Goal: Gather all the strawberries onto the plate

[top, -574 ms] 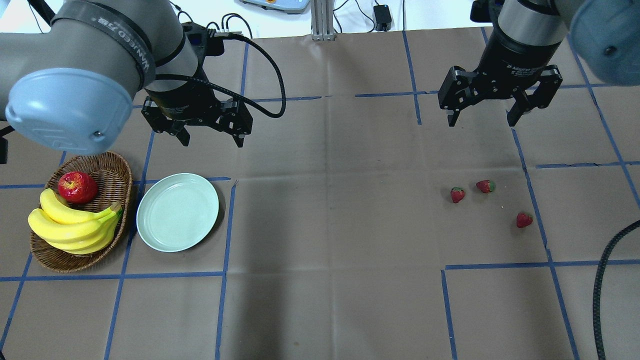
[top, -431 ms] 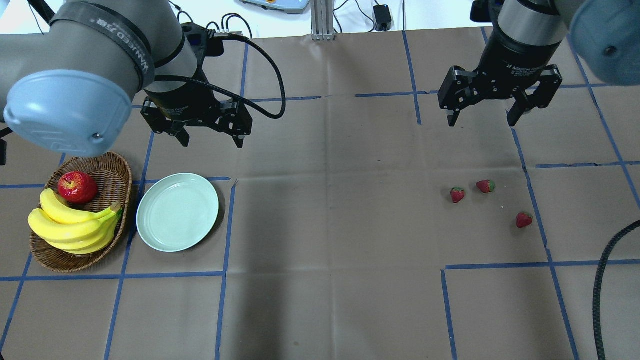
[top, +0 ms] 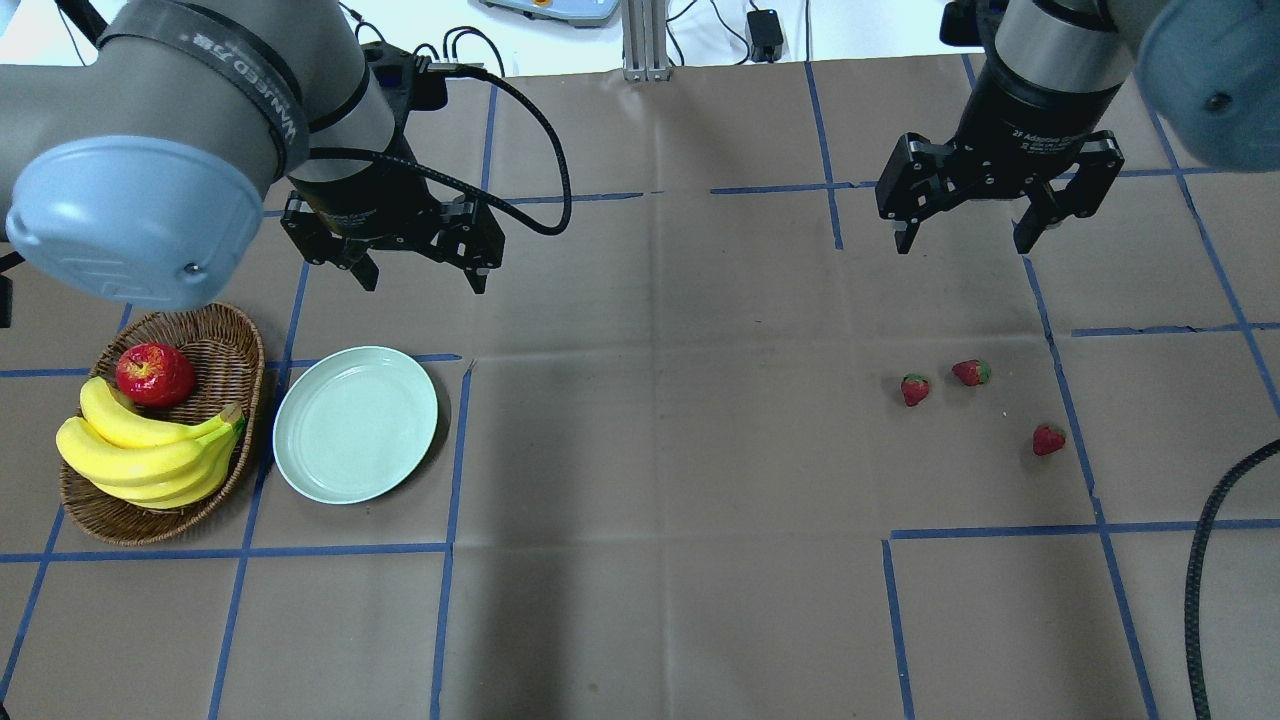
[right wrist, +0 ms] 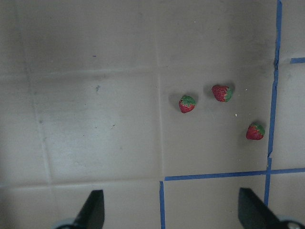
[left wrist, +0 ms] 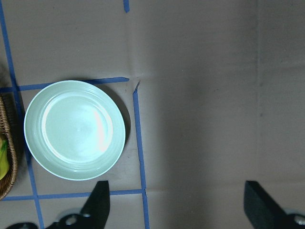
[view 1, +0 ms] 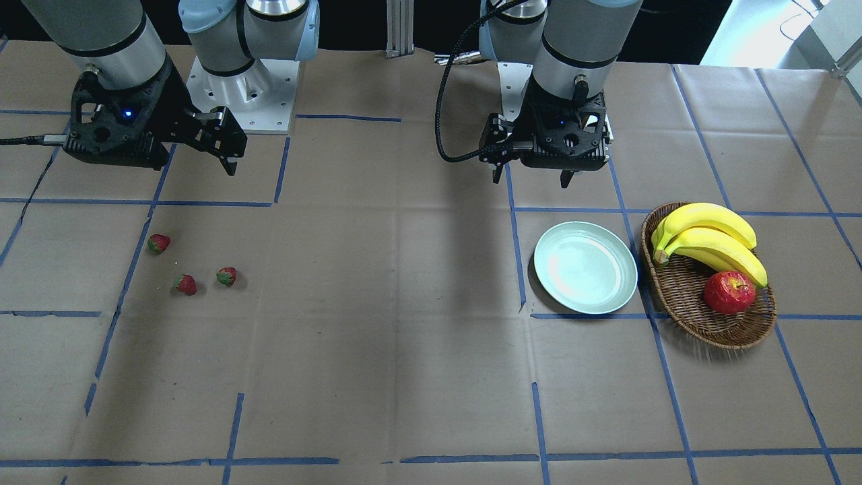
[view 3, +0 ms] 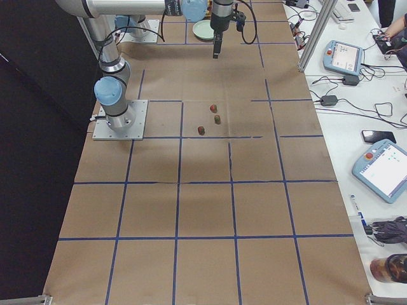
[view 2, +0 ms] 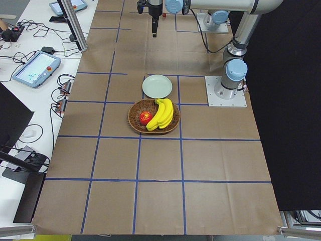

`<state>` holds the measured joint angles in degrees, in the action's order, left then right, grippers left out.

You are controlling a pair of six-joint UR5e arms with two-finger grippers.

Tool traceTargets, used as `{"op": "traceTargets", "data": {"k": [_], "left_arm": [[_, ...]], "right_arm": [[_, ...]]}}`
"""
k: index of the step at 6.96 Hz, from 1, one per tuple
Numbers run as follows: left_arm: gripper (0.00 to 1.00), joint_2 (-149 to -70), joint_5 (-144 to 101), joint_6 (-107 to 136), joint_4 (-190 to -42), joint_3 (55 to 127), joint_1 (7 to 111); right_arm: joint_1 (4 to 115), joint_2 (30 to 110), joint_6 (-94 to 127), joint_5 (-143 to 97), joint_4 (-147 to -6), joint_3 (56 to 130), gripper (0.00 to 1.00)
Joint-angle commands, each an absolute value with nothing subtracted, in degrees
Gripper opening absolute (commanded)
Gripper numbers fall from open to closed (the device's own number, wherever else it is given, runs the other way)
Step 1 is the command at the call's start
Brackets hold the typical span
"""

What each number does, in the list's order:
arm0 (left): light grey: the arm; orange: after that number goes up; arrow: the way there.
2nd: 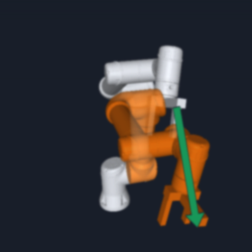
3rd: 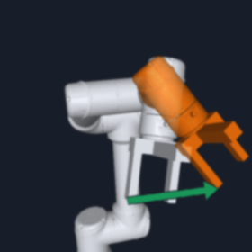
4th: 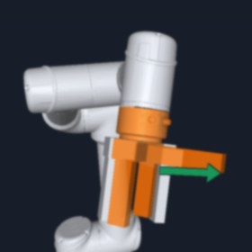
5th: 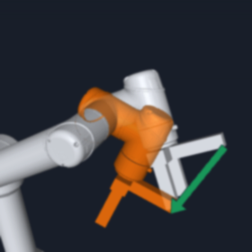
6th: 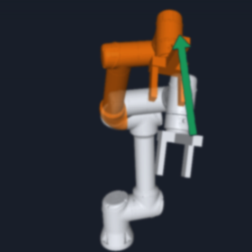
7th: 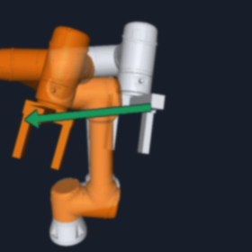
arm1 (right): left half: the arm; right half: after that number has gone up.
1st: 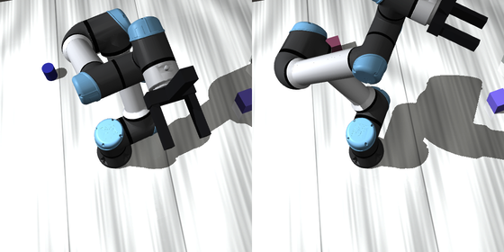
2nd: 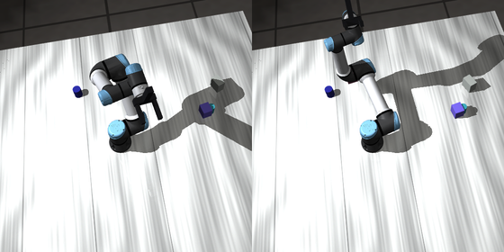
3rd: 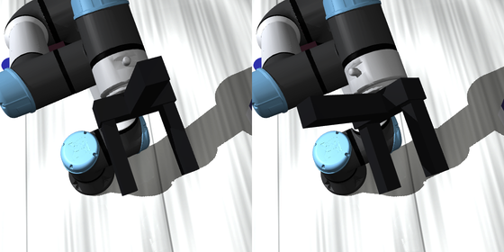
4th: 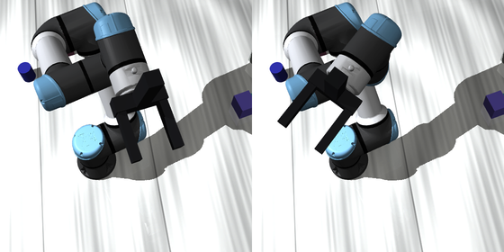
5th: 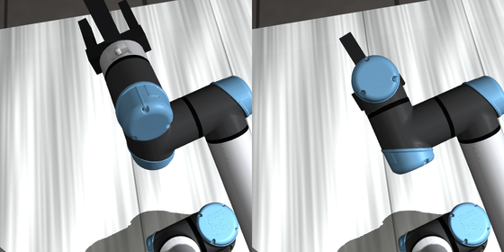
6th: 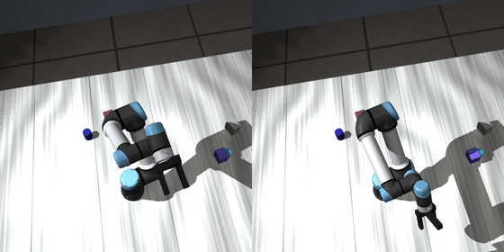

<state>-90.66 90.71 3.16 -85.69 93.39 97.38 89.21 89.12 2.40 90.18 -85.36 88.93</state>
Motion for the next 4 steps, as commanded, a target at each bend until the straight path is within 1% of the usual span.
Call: {"op": "traceTargets", "data": {"k": [1,3,4], "left_arm": [[1.00,-90.53,90.70,3.16,-85.69,93.78,97.38],[1.00,-91.05,90.62,3.25,-85.69,93.69,97.38],[1.00,-91.75,90.53,3.25,-85.69,93.00,97.38]], "right_arm": [[89.21,88.86,2.46,90.26,-85.43,88.95,1.00],[88.77,88.33,2.02,90.52,-85.52,89.12,1.00],[87.99,88.77,-1.20,91.14,-85.43,90.51,1.00]]}}
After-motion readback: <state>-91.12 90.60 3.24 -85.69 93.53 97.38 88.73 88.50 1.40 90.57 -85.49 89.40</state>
